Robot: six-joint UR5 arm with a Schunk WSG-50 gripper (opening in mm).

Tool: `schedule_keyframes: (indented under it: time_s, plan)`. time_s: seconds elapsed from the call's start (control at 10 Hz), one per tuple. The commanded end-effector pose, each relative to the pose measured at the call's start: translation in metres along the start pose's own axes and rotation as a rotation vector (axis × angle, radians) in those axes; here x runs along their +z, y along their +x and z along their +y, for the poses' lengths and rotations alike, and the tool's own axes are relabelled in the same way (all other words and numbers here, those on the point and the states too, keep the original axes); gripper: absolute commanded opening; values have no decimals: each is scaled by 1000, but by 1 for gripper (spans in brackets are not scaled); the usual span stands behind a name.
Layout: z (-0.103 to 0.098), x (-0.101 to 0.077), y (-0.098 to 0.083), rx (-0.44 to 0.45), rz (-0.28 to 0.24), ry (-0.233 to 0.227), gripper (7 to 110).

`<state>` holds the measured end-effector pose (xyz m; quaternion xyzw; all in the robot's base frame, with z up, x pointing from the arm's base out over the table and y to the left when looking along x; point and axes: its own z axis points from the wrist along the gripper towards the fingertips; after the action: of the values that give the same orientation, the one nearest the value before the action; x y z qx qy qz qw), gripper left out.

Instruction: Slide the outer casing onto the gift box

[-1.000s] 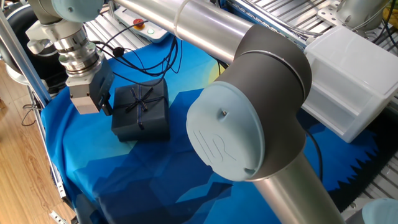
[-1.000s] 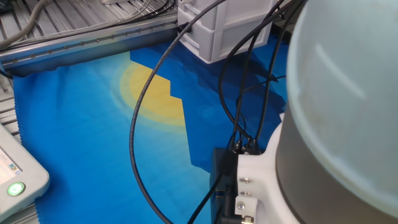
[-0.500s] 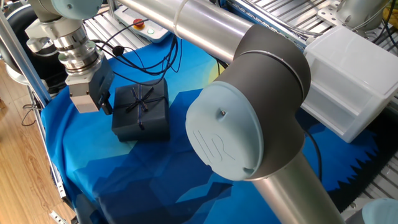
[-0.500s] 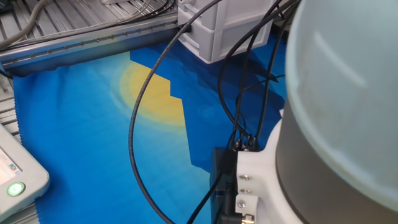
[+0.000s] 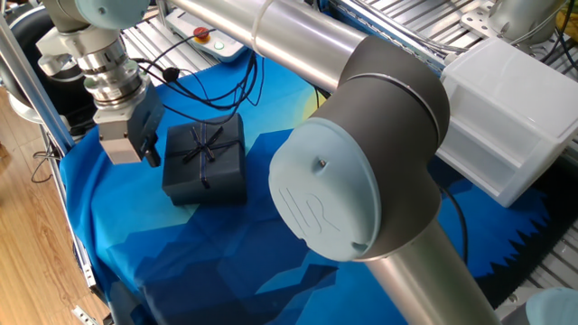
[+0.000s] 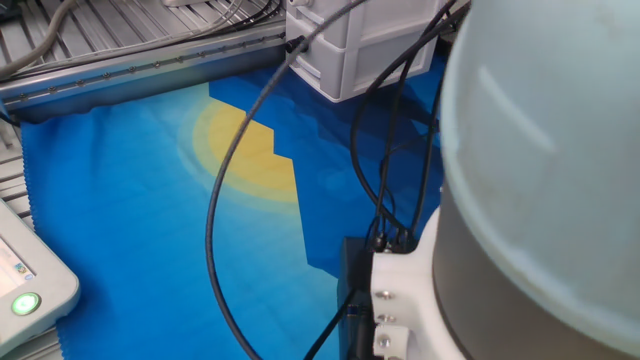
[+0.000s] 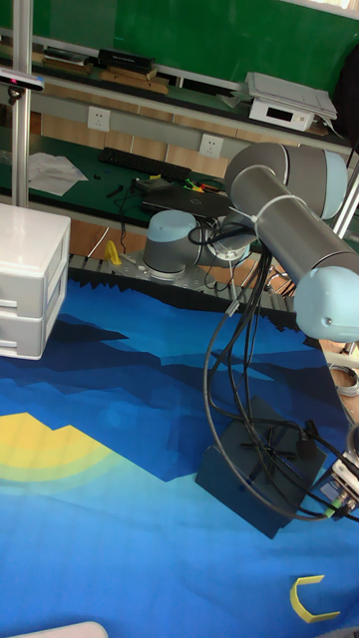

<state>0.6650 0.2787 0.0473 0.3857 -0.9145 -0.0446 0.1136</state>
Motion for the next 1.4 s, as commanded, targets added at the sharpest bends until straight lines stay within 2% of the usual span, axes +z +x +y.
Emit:
schedule_keyframes:
  time_s: [0.0,0.1,0.3,0.8,1.3]
  plan:
    - [-4,3,-9,10,-31,4,7]
    - [-7,6,0,7,6,11,7]
    - [-13,11,9,4,38,23,7]
    - [-12,7,23,0,77,23,7]
    - [-9,6,24,-4,81,14,7]
